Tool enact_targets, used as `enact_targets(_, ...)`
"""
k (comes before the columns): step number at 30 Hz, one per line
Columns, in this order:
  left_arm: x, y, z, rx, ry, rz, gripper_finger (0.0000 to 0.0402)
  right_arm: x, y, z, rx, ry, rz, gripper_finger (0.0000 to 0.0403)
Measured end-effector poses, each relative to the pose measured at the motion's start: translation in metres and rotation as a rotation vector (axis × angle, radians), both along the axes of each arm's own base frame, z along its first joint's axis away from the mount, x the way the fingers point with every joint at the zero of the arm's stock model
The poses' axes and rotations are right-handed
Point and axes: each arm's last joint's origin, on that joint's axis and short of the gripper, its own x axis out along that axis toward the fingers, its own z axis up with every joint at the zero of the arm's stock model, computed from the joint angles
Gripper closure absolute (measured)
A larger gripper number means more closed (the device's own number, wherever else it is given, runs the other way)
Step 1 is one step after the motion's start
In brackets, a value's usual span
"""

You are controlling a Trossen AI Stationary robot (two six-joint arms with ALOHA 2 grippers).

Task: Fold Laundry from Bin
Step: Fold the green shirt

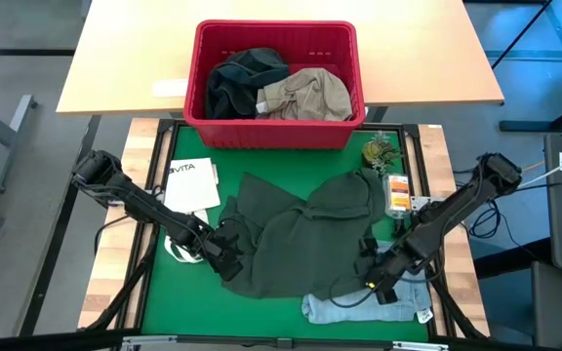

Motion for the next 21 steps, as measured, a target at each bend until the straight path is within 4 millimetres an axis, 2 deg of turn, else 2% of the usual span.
enact_targets(4,0.000,0.000,0.000,0.022,-0.014,0.006,0.0333,0.001,0.002,-0.005,0.011,0.034,0.012,0.0182)
enact_targets(9,0.000,0.000,0.000,0.027,-0.019,0.012,0.0392,0.001,0.003,-0.013,0.021,0.096,0.028,0.0182)
enact_targets(14,0.000,0.000,0.000,0.020,-0.016,0.033,0.0399,0.001,0.003,-0.021,0.006,0.151,0.029,0.0182)
enact_targets(21,-0.005,-0.005,0.001,-0.102,0.075,-0.026,0.0401,0.002,0.005,-0.028,0.046,0.205,0.051,0.0182)
